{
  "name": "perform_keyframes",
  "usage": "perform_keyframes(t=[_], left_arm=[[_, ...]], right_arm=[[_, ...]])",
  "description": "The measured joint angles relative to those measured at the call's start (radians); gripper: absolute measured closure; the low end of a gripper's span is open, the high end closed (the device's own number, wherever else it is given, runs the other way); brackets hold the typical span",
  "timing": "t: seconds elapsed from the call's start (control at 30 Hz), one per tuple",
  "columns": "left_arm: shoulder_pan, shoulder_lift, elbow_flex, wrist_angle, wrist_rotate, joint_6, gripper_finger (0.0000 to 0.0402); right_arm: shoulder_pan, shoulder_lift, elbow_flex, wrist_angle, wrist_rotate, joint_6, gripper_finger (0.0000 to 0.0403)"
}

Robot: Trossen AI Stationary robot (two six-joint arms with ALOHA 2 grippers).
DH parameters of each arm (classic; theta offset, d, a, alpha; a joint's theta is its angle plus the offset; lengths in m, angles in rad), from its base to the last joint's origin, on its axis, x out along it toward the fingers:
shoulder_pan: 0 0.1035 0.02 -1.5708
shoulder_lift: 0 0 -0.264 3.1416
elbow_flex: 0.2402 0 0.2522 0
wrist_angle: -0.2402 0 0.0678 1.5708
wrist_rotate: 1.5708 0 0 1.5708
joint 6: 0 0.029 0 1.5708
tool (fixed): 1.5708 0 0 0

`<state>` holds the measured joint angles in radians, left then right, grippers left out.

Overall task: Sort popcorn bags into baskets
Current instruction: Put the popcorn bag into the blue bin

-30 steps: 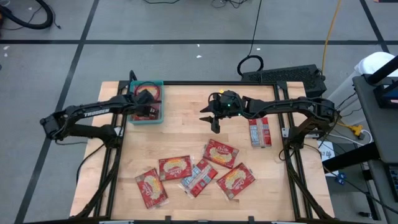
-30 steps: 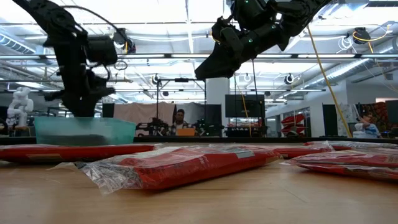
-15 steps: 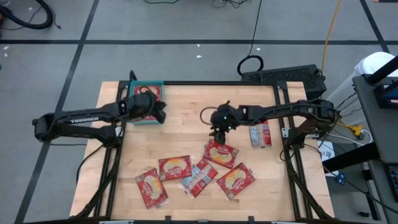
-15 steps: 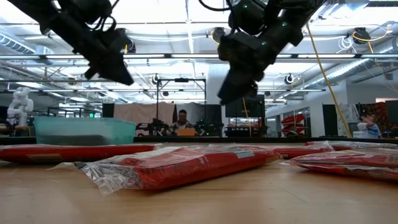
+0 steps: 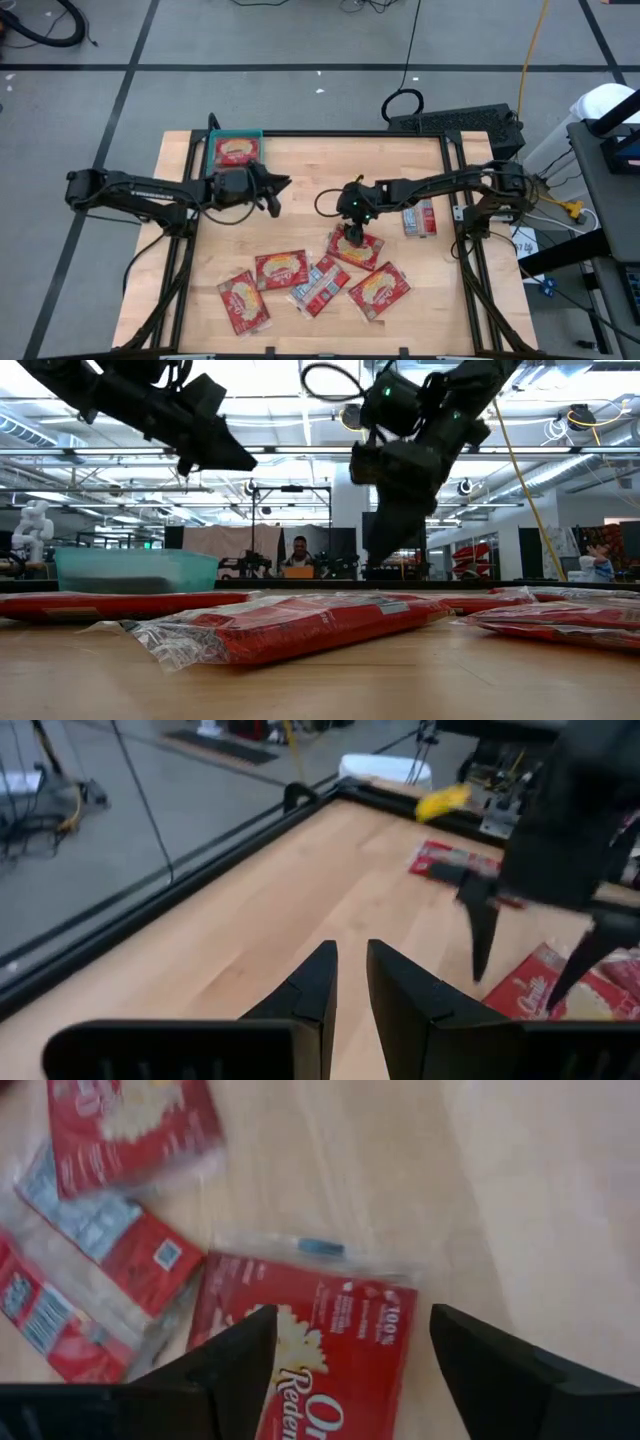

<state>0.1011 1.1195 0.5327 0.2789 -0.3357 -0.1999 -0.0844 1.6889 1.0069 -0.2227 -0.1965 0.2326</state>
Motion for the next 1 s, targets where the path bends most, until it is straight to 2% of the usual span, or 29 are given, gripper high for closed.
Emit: perform_keyframes(t=[0.23,0.4,0.53,0.73,0.77,1.0], left_arm=[[-0.005,0.086,0.0,0.11,-0.002,0.014,0.0341],[-0.005,0.113,0.0,0.121,-0.001,0.014,0.0341],[-0.005,0.119,0.0,0.121,-0.003,0.014,0.0341],[-0.005,0.119,0.0,0.12,-0.004,0.007,0.0341],[-0.005,0.119,0.0,0.12,-0.004,0.006,0.0341],[-0.006,0.119,0.0,0.112,-0.004,-0.027,0.0341]], right_arm=[[-0.023,0.101,0.0,0.041,-0.018,-0.038,0.014],[-0.017,0.139,0.003,0.045,-0.032,-0.083,0.0161],[-0.013,0.142,0.003,0.055,-0.045,-0.091,0.0222],[-0.032,0.133,0.0,0.074,-0.094,-0.086,0.0373],[-0.037,0.131,0.0,0.082,-0.096,-0.092,0.0386],[-0.076,0.054,-0.002,0.14,-0.096,-0.117,0.04]])
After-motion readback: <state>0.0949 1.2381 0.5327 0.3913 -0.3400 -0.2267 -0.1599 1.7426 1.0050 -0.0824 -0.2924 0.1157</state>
